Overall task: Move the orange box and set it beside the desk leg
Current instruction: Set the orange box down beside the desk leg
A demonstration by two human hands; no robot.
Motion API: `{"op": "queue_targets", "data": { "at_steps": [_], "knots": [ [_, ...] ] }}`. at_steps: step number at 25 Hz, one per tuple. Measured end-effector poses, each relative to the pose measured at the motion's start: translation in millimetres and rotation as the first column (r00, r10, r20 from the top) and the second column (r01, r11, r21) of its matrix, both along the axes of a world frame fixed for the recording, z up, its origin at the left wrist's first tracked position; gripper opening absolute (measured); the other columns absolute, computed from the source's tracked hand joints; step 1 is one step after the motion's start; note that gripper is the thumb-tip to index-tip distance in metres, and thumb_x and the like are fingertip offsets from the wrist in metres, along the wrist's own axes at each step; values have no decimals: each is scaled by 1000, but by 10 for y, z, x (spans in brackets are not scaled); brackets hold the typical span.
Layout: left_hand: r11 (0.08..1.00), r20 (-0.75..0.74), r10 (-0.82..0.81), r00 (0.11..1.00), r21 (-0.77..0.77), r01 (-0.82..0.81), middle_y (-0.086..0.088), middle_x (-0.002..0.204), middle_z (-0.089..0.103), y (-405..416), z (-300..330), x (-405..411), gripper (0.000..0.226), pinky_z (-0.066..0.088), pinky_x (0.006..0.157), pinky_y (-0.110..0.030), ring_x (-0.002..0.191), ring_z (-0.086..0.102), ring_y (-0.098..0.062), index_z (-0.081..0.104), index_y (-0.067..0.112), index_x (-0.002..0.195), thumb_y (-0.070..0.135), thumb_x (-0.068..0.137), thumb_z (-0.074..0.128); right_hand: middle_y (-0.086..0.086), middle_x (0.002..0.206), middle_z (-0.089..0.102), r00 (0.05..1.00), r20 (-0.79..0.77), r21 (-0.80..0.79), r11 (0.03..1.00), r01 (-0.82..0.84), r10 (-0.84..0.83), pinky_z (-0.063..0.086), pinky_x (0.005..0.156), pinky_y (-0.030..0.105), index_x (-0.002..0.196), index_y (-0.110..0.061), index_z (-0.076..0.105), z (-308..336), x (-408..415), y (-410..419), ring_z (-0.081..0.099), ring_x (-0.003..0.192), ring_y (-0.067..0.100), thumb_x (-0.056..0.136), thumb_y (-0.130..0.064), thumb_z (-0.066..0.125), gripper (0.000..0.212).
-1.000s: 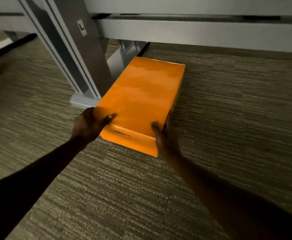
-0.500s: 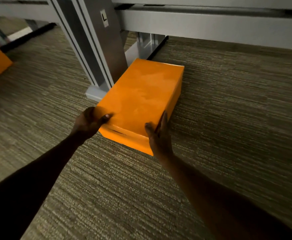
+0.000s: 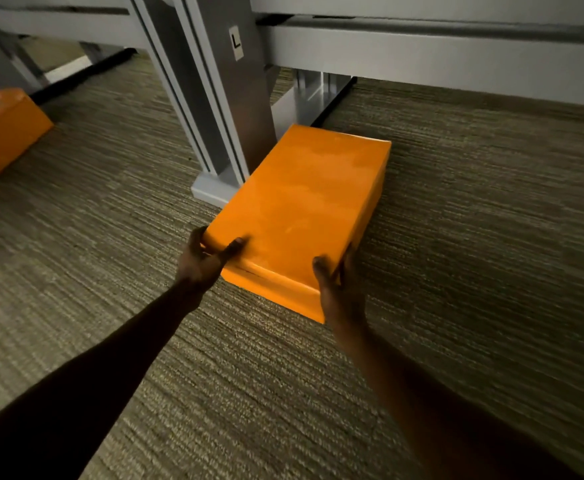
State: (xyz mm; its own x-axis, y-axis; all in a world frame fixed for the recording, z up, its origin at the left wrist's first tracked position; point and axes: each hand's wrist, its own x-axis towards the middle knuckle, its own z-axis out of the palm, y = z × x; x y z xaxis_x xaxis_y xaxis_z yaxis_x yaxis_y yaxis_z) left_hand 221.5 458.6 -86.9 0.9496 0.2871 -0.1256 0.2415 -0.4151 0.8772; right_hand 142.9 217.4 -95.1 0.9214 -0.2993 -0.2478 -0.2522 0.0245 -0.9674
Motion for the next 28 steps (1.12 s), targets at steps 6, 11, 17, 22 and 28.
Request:
{"op": "queue_targets", "data": {
  "at_steps": [6,11,17,22,28],
  "knots": [
    [999,45,42,998,-34,-41,13,112,72,301,-4,-166,75,59,74,-27,95,72,-5,57,54,114,78,50,87,10,156,53,998,16,15,998,-64,63,51,110,50,166,-31,19,12,-104,193,60,132,30,99,-41,65,82],
    [996,39,50,998,-77,-47,12,116,72,352,-4,-146,80,57,73,-22,94,72,0,58,52,118,76,49,89,12,166,39,993,13,-7,993,-120,120,46,114,53,167,-28,11,56,-89,232,51,142,34,100,-40,65,88],
    [947,-30,154,988,-280,-156,-7,143,59,101,85,-116,118,48,108,-45,123,61,-24,34,25,153,52,56,95,14,173,22,996,18,-77,993,-84,85,40,119,51,168,-22,1,113,-4,217,40,151,35,102,-37,62,91],
    [843,-99,217,971,-483,-237,10,119,61,-262,87,-245,53,45,89,-43,104,58,-11,45,37,127,37,87,79,16,174,18,992,58,-66,992,-110,113,38,120,52,167,-23,-3,145,37,348,37,152,39,105,-34,58,88],
    [837,-15,214,977,-513,-191,2,124,62,-495,75,-152,81,50,101,-54,102,62,-10,26,22,151,20,90,78,13,175,16,994,44,-85,992,-92,96,38,120,53,166,-24,-7,128,100,412,35,154,35,96,-40,71,106]
  ]
}}
